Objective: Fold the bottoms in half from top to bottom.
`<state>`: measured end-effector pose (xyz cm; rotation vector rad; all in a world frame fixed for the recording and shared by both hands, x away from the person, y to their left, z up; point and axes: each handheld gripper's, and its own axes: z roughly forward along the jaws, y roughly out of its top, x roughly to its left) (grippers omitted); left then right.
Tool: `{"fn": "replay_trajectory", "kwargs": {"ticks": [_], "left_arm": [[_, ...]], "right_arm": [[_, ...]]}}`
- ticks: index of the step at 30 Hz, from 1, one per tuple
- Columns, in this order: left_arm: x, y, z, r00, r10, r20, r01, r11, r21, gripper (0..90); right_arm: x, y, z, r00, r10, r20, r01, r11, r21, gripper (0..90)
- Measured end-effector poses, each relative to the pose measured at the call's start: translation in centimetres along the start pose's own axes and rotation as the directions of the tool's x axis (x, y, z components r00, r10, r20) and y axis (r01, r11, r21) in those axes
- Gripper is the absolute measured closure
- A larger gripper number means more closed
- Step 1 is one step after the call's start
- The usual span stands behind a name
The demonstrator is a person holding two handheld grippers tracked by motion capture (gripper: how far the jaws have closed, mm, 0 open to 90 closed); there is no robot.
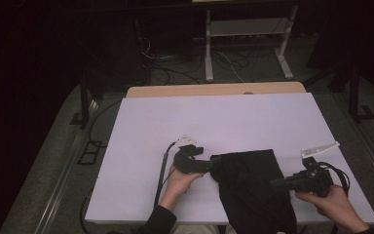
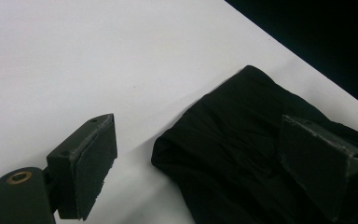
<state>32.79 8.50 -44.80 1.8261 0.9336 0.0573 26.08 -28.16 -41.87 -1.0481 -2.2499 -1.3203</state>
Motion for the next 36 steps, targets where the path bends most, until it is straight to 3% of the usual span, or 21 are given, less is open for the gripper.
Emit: {"fn": "replay_trajectory", "kwargs": {"ticks": [5, 18, 36], "left_arm": [[-0.1, 0.0, 0.0, 1.0, 0.001, 0.004, -0.001, 1.0, 0.0, 12.2], [0.0, 0.0, -0.1, 1.0, 0.003, 0.003, -0.003, 1.0, 0.0, 12.0], [0.0, -0.1, 0.0, 1.0, 0.007, 0.001, -0.007, 1.0, 0.004, 12.0]], "right_arm": [[0.0, 1.4, 0.8, 0.9981, -0.046, 0.042, 0.045, 0.999, 0.02, 88.6], [0.2, 3.4, 2.7, 0.9955, -0.085, 0.043, 0.083, 0.996, 0.044, 88.7], [-1.3, 4.7, 3.9, 0.9944, -0.065, 0.084, 0.061, 0.997, 0.049, 88.7]]}}
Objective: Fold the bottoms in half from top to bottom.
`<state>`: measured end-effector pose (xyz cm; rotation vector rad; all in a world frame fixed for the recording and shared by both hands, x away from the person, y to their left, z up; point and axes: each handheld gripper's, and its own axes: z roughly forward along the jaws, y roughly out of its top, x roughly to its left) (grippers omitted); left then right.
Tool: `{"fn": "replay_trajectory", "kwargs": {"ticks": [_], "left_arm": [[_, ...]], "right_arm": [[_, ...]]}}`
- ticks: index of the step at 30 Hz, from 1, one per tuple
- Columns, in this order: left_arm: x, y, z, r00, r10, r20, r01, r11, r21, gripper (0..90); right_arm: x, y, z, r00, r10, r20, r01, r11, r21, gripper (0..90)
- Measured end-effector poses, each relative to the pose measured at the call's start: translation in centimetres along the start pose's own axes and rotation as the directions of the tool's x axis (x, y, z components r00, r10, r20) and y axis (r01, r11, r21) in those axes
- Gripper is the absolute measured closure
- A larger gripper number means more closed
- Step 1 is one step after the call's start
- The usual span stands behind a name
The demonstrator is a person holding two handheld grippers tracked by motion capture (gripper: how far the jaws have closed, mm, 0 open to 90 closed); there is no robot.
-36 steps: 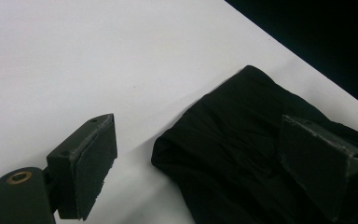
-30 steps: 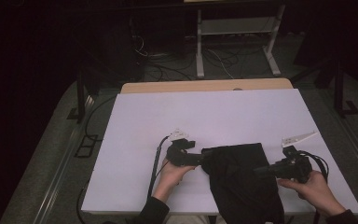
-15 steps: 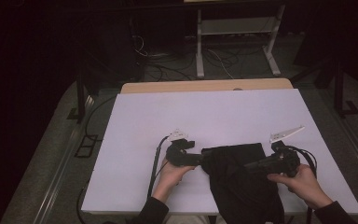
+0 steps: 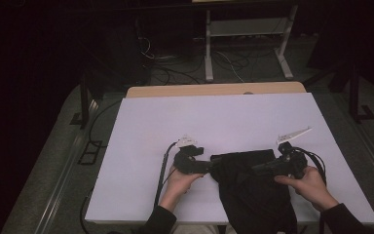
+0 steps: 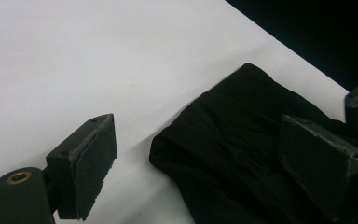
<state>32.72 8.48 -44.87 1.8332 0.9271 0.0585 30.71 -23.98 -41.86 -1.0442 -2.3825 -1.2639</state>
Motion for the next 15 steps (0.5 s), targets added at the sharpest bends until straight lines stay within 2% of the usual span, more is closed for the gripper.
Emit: {"fn": "replay_trajectory", "kwargs": {"ticks": [9, 15], "left_arm": [[0.0, -0.2, 0.1, 1.0, 0.002, 0.0, -0.002, 1.0, 0.002, 12.1], [0.0, -0.3, 0.1, 1.0, 0.0, -0.006, 0.0, 1.0, -0.003, 12.1]], "right_arm": [[-1.3, 0.3, 1.9, 0.9995, 0.014, 0.029, -0.016, 0.998, 0.06, 88.7], [-1.3, 0.3, 3.3, 0.9995, 0.01, 0.03, -0.013, 0.993, 0.121, 88.7]]}}
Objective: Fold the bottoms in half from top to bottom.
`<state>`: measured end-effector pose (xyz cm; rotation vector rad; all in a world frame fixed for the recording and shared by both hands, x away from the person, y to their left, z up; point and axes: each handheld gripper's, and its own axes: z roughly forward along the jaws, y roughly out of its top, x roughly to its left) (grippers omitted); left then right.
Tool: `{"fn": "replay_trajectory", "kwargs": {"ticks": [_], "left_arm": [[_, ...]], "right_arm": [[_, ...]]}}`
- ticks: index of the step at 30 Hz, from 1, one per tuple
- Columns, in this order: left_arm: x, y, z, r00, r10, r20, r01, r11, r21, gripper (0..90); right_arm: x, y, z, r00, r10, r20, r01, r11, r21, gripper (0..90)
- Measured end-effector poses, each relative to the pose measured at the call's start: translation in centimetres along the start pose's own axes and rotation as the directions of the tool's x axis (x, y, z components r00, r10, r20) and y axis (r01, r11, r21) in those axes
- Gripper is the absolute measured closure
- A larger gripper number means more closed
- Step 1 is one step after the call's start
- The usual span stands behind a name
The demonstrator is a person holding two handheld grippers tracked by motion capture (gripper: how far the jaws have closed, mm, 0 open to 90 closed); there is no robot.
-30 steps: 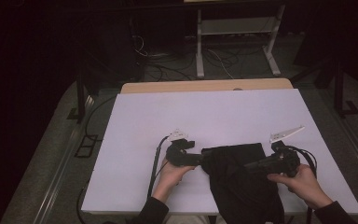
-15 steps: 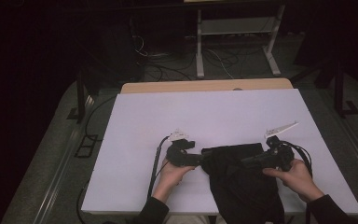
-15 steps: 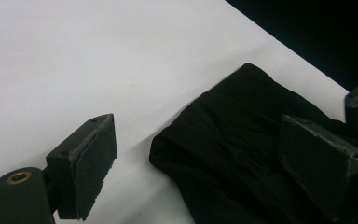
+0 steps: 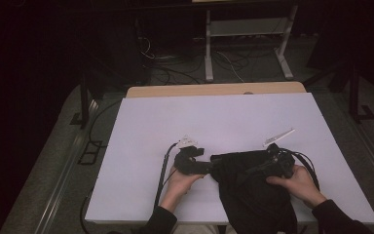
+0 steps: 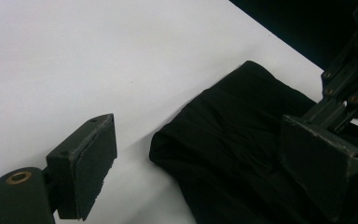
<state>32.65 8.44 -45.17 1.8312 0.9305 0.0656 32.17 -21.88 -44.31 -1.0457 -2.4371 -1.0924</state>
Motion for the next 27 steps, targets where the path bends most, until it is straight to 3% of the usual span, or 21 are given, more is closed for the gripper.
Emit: {"fn": "replay_trajectory", "kwargs": {"ticks": [4, 7, 18, 21, 27], "left_arm": [[-0.1, 0.0, 0.0, 1.0, 0.0, 0.003, 0.0, 1.0, -0.005, 12.3], [0.0, 0.0, -0.1, 1.0, -0.005, 0.001, 0.005, 1.0, -0.006, 12.3], [0.2, -0.3, -0.2, 0.9999, -0.011, -0.005, 0.011, 0.9999, -0.004, 12.3], [0.1, -0.3, -0.1, 1.0, -0.008, -0.004, 0.008, 1.0, -0.001, 12.3], [-0.1, -0.3, 0.3, 1.0, 0.001, -0.003, 0.0, 0.9999, 0.014, 12.2]], "right_arm": [[0.2, -0.1, 1.1, 0.9999, 0.013, 0.01, -0.014, 0.998, 0.056, 88.7], [0.8, -0.3, 1.5, 1.0, 0.007, -0.007, -0.006, 0.996, 0.087, 88.6], [3.7, -1.5, 2.3, 0.9915, -0.045, -0.122, 0.066, 0.982, 0.174, 88.6], [4.1, -1.7, 2.3, 0.9912, -0.054, -0.121, 0.075, 0.982, 0.175, 88.6], [3.4, -1.6, 1.1, 0.9945, -0.038, -0.098, 0.049, 0.992, 0.118, 88.2]]}}
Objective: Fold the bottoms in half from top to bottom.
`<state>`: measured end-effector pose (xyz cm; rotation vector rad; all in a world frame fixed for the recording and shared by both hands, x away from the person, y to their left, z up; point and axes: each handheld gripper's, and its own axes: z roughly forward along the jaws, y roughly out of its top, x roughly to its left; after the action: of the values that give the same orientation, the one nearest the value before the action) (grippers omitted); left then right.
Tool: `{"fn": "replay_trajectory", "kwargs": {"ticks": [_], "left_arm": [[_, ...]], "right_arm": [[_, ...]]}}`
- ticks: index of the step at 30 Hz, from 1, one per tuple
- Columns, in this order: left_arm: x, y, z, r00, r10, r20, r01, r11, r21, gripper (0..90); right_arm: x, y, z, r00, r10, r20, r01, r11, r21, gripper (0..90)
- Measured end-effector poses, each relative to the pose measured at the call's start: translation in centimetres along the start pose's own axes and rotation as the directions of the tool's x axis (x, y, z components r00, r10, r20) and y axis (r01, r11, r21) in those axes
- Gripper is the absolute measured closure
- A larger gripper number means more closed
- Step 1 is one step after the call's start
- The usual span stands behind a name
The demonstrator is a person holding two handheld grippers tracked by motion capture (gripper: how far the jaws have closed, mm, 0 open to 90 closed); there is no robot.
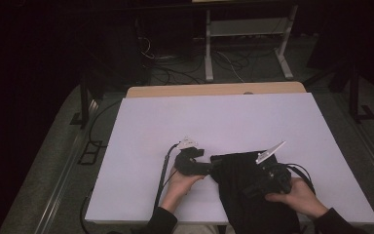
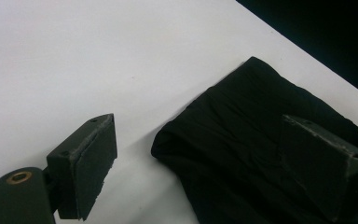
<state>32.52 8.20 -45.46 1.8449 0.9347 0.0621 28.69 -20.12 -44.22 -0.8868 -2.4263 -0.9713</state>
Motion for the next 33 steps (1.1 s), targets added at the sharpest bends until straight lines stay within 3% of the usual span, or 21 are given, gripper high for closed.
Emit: {"fn": "replay_trajectory", "kwargs": {"ticks": [6, 11, 20, 28, 33], "left_arm": [[-0.1, 0.1, 0.3, 1.0, 0.006, 0.004, -0.006, 0.9999, 0.01, 12.2], [-0.2, 0.1, 0.4, 0.9999, 0.012, 0.004, -0.012, 0.9998, 0.014, 12.1], [-0.1, 0.3, 0.6, 1.0, 0.007, 0.005, -0.008, 0.9998, 0.021, 12.1], [0.1, 0.3, 1.0, 0.9999, -0.005, 0.01, 0.005, 0.9996, 0.029, 12.4], [0.2, 0.3, 1.2, 0.9997, -0.021, 0.016, 0.02, 0.999, 0.041, 13.2]], "right_arm": [[-0.7, -0.1, -1.8, 0.9998, 0.009, 0.019, -0.007, 0.997, -0.082, 85.4], [-1.0, 0.0, -3.4, 0.9992, -0.009, 0.038, 0.015, 0.99, -0.143, 83.6], [-1.5, 0.4, -5.8, 0.9968, -0.019, 0.077, 0.035, 0.976, -0.215, 77.8], [-2.8, 0.7, -7.3, 0.9783, 0.043, 0.203, 0.016, 0.96, -0.279, 62.8], [-4.0, 0.7, -7.9, 0.9644, 0.071, 0.255, 0.009, 0.954, -0.3, 41.9]]}}
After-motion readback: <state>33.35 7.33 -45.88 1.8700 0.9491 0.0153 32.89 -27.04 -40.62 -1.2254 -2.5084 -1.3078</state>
